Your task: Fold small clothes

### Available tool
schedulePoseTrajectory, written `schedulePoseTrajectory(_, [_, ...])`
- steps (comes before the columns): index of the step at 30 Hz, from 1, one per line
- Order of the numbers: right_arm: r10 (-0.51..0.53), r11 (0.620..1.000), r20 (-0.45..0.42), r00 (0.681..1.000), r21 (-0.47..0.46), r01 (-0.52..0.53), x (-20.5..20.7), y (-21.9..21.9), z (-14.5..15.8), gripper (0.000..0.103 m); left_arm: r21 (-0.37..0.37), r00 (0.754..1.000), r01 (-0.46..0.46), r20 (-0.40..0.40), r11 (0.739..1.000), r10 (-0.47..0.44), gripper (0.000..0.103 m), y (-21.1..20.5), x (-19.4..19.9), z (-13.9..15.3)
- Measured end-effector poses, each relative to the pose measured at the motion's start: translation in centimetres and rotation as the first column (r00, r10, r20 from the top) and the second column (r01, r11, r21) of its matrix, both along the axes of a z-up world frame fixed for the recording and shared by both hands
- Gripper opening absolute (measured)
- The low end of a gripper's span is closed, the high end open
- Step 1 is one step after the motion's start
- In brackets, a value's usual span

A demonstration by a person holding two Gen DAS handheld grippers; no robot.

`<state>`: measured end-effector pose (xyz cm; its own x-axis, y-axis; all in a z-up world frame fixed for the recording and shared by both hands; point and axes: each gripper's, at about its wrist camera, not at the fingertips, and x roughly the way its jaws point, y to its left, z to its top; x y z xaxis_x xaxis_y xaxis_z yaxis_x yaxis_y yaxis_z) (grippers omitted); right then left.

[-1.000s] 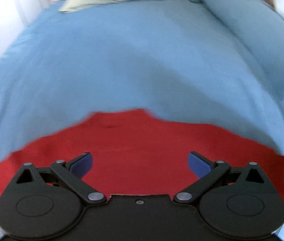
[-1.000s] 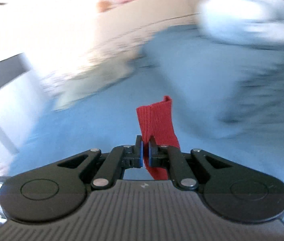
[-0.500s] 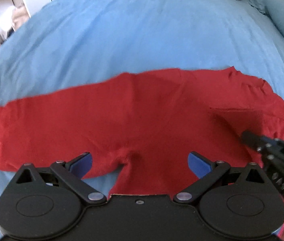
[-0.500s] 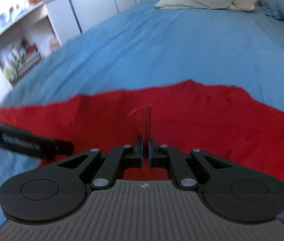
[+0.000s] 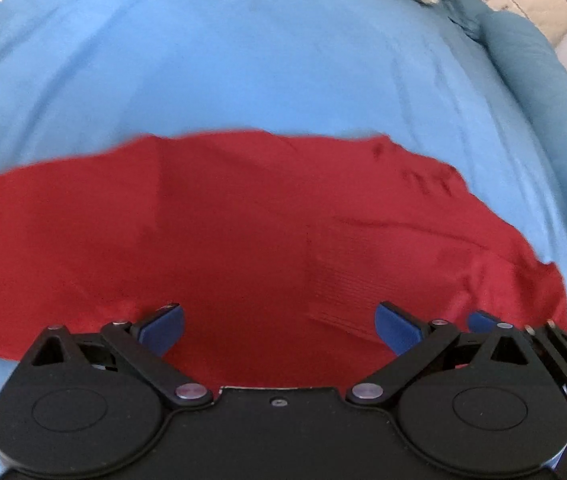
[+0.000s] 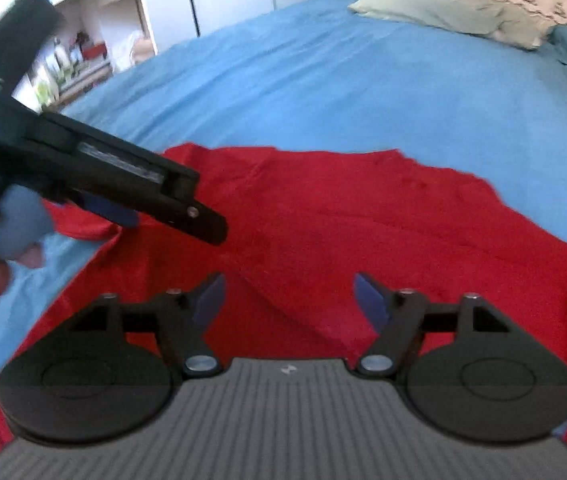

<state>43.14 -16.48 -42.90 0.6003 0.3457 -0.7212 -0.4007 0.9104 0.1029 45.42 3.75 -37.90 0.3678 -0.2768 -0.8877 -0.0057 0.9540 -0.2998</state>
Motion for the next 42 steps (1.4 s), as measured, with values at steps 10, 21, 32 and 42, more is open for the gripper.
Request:
schedulePoseTrajectory(10, [-0.208, 0.978, -0.067, 0.976, -0.024, 0.207, -4.2, -7.9, 0.9, 0.088, -0.16, 0.996, -0.09, -0.018, 0.983, 0.088, 0.079, -4.3, -0.8, -2.8])
schedulePoseTrajectory(21, [-0.316, 0.949, -0.073, 0.946, 0.003, 0.317, -4.5, -8.9, 0.9, 0.088, -0.114, 0.976, -0.123, 0.165, 0.986, 0.14, 0.004, -3.8, 0.8, 0.9])
schedulePoseTrajectory(32, [-0.357, 0.934, -0.084, 0.93, -0.004, 0.357, -5.2, -10.4, 0.9, 0.088, 0.069, 0.952, -0.166, 0.27, 0.984, 0.142, 0.004, -0.3, -1.0, 0.5])
schedulePoseTrajectory(42, [-0.42, 0.907, -0.086, 0.903, -0.061, 0.416, -6.2, -13.3, 0.1, 0.088, 0.131, 0.954, -0.204, 0.25, 0.97, 0.166, 0.005, -0.7, -2.4, -0.8])
